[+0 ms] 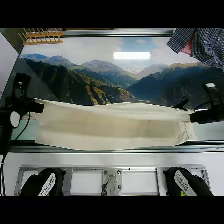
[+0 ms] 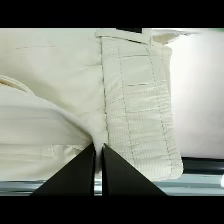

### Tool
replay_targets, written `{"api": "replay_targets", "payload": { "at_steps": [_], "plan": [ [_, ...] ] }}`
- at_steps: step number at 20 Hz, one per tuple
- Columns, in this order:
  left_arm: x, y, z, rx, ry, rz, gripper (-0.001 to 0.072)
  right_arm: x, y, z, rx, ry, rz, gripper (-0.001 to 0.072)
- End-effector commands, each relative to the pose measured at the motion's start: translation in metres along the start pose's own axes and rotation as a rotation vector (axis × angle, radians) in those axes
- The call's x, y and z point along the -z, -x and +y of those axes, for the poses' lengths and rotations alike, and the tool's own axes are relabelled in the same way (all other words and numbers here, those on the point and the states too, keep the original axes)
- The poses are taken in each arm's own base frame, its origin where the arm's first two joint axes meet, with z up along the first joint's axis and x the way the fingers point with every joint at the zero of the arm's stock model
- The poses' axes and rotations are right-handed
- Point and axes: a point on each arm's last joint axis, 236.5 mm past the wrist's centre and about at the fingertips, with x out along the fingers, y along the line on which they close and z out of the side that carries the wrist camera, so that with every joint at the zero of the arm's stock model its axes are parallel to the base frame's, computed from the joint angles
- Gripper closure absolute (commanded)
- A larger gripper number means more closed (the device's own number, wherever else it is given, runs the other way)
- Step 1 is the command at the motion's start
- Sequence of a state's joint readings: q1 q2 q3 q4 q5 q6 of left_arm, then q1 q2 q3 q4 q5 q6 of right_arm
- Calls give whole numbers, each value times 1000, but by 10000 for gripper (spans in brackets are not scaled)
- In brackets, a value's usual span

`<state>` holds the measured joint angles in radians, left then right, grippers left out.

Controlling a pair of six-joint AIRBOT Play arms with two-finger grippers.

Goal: Fold the clothes and pants, and hang the long-sleeved shirts on hangers.

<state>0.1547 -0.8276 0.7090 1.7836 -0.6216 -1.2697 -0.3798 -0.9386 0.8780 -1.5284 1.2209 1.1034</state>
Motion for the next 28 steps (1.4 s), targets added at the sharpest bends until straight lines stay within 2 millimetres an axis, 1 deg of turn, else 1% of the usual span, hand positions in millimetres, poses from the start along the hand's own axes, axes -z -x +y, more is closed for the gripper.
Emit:
{"api": "replay_targets", "payload": {
  "at_steps": [1, 2, 5, 7, 8, 9, 11, 12, 14, 16, 17, 18, 19, 22, 25, 28],
  "plan": [
    [-14, -9, -1, -15, -21, -83, 701, 9, -7, 5, 7, 2, -17, 686],
    [-23, -14, 3, -15, -21, -82, 701, 4, -6, 2, 17, -1, -37, 686],
    [-61, -32, 20, -28, -50, -106, 701, -17, 3, -8, 52, -54, -118, 686],
    [-85, -42, 28, -34, -59, -122, 701, -25, 10, -11, 64, -55, -143, 686],
    [-90, -47, 30, -32, -58, -113, 701, -25, 12, -11, 64, -55, -143, 686],
    [-88, -53, 30, -23, -57, -89, 701, -23, 11, -10, 59, -55, -132, 685],
    [-65, -61, 20, 11, -61, -5, 702, -17, 11, -9, 53, -53, -109, 686],
    [-48, -63, 14, 26, -74, 34, 702, -16, 10, -8, 51, -53, -103, 686],
    [-12, -59, 5, 37, -88, 78, 702, -13, 10, -7, 48, -52, -90, 686],
    [29, -48, 1, 41, -84, 135, 702, -4, 6, -5, 40, -49, -57, 686],
    [48, -39, -1, 42, -94, 162, 702, 3, 4, -3, 35, -47, -28, 686],
    [64, -30, -3, 42, -109, 183, 702, 12, 1, -2, 32, -43, 5, 686],
    [76, -23, -4, 40, -125, 194, 701, 21, -1, -2, 32, -39, 40, 686],
    [101, -2, -15, 47, -187, 211, 701, 44, -7, 2, 23, -31, 125, 686],
    [116, 14, -21, 39, -184, 212, 701, 63, -12, 6, 10, -28, 193, 686],
    [130, 23, -27, 52, -179, 246, 701, 76, -15, 2, 34, -38, 241, 686]
  ]
}}
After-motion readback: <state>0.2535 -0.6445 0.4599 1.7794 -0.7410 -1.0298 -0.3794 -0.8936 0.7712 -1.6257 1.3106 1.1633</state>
